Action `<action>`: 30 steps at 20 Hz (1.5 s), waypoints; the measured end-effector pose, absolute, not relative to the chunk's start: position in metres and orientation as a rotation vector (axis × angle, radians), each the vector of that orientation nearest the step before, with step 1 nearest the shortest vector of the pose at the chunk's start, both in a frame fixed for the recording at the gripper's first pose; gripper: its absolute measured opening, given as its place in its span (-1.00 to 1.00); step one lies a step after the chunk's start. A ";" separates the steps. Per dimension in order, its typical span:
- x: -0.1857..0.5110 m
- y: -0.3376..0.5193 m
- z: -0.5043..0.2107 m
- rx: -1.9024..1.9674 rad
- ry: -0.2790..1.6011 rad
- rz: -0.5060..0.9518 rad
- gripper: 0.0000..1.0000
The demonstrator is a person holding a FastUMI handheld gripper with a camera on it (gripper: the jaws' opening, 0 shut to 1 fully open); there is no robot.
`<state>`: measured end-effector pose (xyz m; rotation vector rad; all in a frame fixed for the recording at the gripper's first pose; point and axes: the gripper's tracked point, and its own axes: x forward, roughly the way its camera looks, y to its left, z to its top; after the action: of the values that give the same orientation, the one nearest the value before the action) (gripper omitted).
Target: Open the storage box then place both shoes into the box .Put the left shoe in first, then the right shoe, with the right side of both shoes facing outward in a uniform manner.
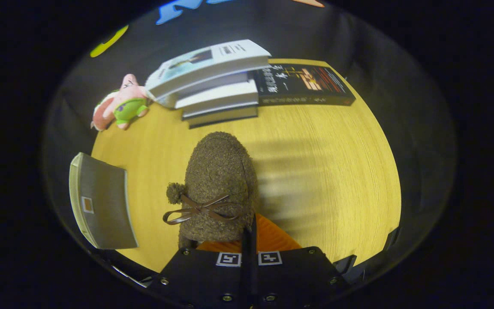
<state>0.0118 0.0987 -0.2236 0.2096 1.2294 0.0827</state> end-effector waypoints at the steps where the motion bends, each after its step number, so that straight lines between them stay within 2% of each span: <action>1: 0.017 0.113 -0.207 0.209 1.211 0.108 -1.00; 9: 0.022 0.224 -0.119 0.211 1.134 0.261 -0.99; 17: 0.011 0.342 -0.085 0.198 1.127 0.376 -0.99; 23: 0.010 0.420 -0.110 0.100 1.142 0.363 -0.99; 30: 0.004 0.435 -0.192 -0.086 1.248 0.171 -0.99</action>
<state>0.0045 0.4350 -0.1917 -0.0857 1.2482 0.1711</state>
